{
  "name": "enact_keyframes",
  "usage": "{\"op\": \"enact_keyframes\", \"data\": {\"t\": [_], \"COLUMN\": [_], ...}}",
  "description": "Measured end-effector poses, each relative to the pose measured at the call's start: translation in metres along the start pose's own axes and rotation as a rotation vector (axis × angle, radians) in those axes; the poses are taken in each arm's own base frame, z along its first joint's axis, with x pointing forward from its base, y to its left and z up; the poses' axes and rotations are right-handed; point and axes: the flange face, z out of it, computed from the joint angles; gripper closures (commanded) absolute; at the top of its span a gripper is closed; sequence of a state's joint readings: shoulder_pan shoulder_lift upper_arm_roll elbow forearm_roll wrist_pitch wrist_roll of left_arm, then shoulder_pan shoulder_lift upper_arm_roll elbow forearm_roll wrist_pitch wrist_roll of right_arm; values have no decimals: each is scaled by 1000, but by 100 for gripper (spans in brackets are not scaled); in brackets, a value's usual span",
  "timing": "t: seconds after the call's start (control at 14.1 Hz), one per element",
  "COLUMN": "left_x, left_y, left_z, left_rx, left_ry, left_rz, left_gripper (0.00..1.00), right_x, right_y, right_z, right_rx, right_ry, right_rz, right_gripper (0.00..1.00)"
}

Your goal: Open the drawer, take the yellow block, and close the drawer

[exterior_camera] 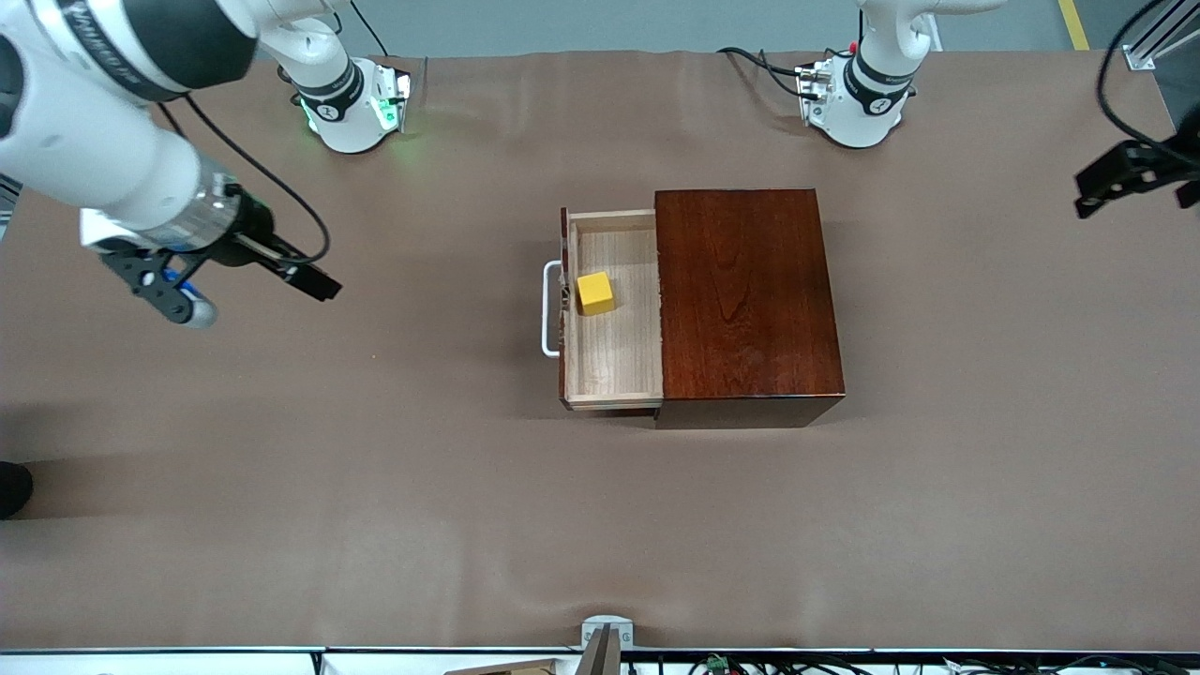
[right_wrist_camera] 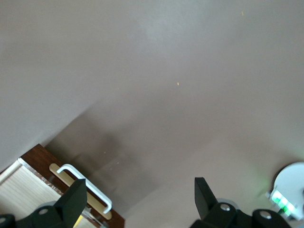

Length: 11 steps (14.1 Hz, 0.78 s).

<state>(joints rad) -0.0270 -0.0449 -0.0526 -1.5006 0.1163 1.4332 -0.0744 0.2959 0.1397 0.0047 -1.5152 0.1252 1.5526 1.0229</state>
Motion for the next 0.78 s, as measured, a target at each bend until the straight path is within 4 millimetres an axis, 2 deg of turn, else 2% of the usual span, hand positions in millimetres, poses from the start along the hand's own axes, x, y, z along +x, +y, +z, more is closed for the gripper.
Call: {"op": "enact_keyframes", "data": {"t": [0.14,0.35,0.57,0.78], "left_x": [-8,-10,-9,-9], "left_y": [4,-9,-29,-31], "left_z": [5,9,13,14], "left_rx": [2,3,3,3], "left_ry": [12,9,3,0], "left_rz": [22,37,57,62], "left_gripper": [0,0,0,0], "right_x": [-21,-58,-103,-137], "right_y": [-18,-47,-85,-111], "right_z": [15,41,69,97], "right_rx": [-22,-53,-35,-23], "right_ry": [-8,-22,-3,7], "right_rz": [72,163,272,336], "right_gripper": [0,0,0,0]}}
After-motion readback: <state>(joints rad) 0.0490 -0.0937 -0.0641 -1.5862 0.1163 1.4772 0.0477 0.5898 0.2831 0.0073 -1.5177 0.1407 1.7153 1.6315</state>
